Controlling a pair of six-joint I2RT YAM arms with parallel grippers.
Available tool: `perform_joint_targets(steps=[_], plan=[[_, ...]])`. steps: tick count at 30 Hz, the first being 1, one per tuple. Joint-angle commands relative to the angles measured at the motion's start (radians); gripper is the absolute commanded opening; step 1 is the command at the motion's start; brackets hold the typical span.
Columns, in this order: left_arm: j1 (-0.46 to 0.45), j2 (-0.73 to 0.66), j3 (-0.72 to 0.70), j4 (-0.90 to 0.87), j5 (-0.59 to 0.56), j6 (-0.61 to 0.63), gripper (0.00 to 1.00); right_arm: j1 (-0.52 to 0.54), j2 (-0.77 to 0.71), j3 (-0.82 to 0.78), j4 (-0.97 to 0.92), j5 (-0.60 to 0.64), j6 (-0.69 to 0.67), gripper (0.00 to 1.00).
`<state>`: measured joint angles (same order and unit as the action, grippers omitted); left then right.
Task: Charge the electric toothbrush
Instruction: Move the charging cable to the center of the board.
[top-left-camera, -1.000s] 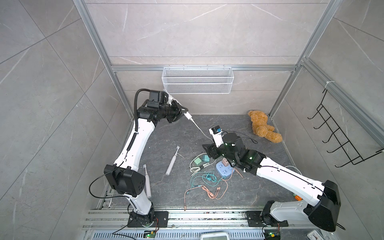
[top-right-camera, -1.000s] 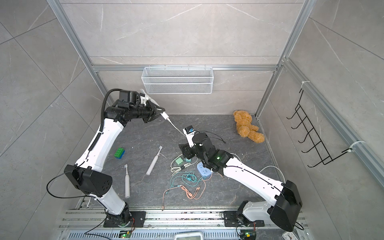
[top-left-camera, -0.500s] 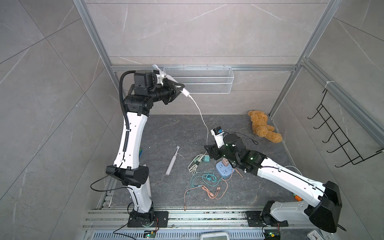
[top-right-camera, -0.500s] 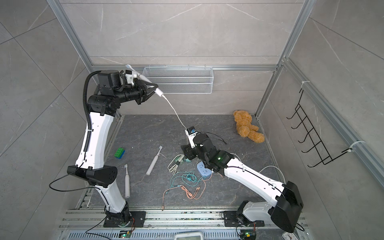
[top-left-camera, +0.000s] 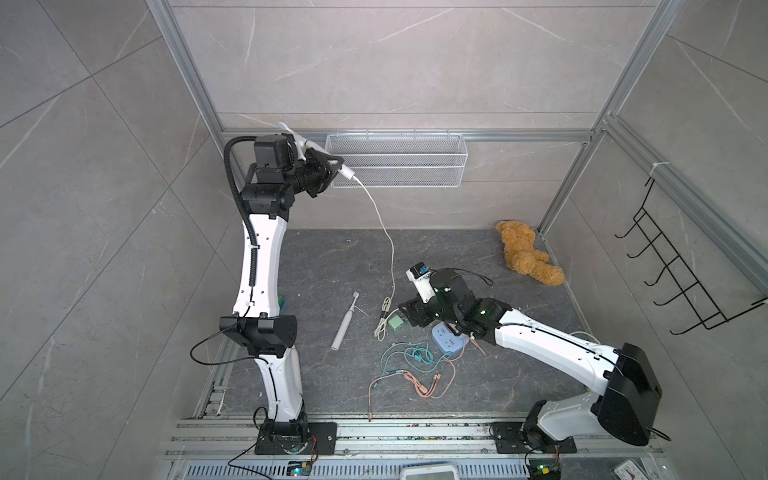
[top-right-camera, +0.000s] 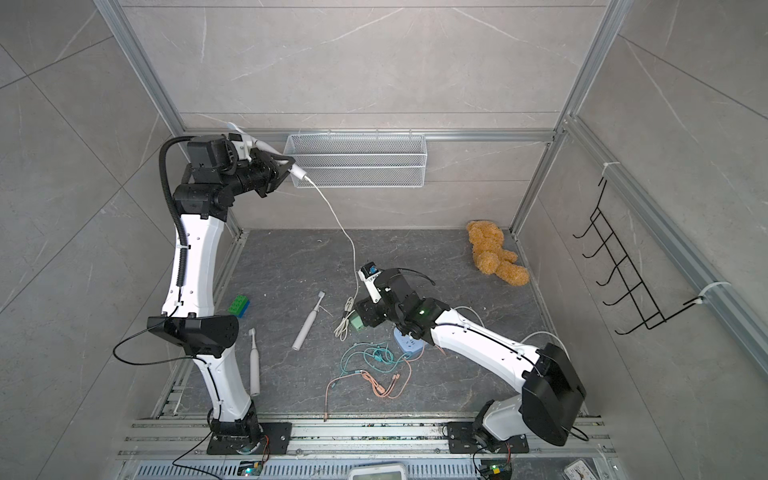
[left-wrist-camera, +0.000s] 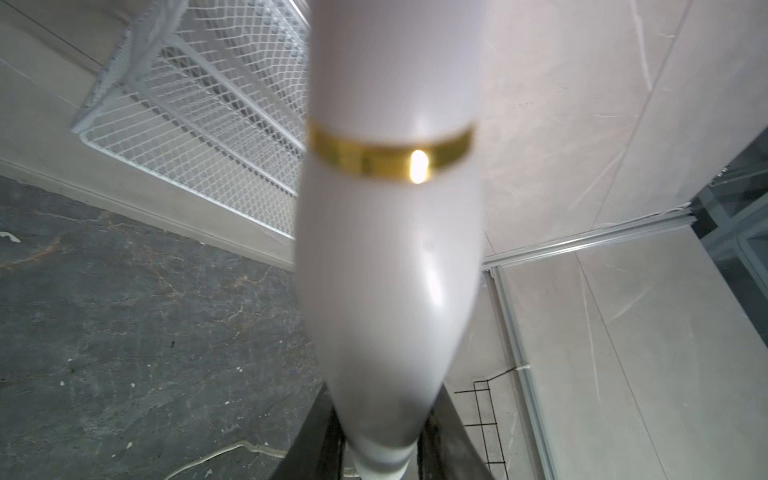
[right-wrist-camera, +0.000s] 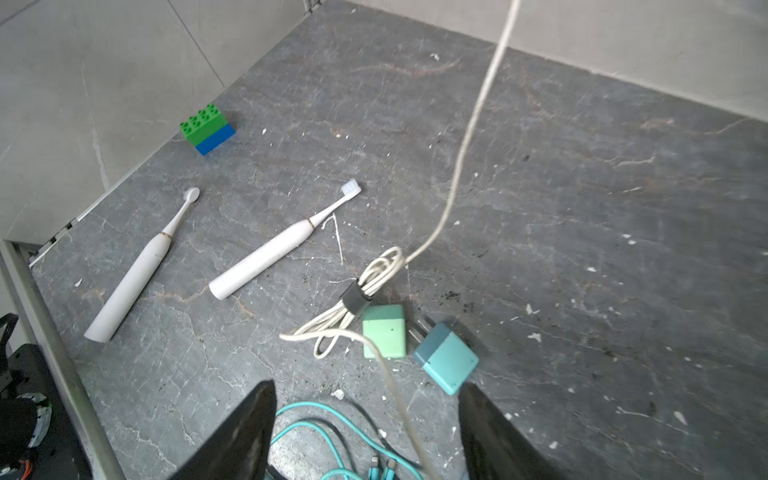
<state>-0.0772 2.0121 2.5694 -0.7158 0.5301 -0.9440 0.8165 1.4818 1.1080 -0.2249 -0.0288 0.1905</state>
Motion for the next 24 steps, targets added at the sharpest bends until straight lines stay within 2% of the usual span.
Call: perform_joint_targets(steps=[1,4,7,11,14,20,24], plan=[[0.017,-0.013,0.045,0.096,-0.027,0.045,0.00,-0.002,0.099,0.034,0.014,-0.112,0.041,0.75],[0.020,-0.016,0.035,0.100,-0.020,0.037,0.00,-0.003,0.189,0.049,0.098,-0.154,0.077,0.79],[0.020,-0.037,-0.050,0.109,0.012,0.019,0.00,-0.001,0.288,0.108,0.113,-0.141,0.082,0.79],[0.020,-0.188,-0.386,0.259,-0.015,-0.004,0.00,-0.003,0.388,0.164,0.135,-0.008,0.080,0.78],[0.019,-0.271,-0.563,0.313,-0.055,-0.009,0.00,-0.016,0.437,0.203,0.150,0.075,0.078,0.76],[0.014,-0.315,-0.775,0.370,-0.048,-0.071,0.00,-0.086,0.535,0.297,0.153,0.097,0.079,0.75],[-0.002,-0.347,-0.947,0.394,-0.053,-0.059,0.00,-0.123,0.591,0.349,0.117,0.166,0.056,0.74]])
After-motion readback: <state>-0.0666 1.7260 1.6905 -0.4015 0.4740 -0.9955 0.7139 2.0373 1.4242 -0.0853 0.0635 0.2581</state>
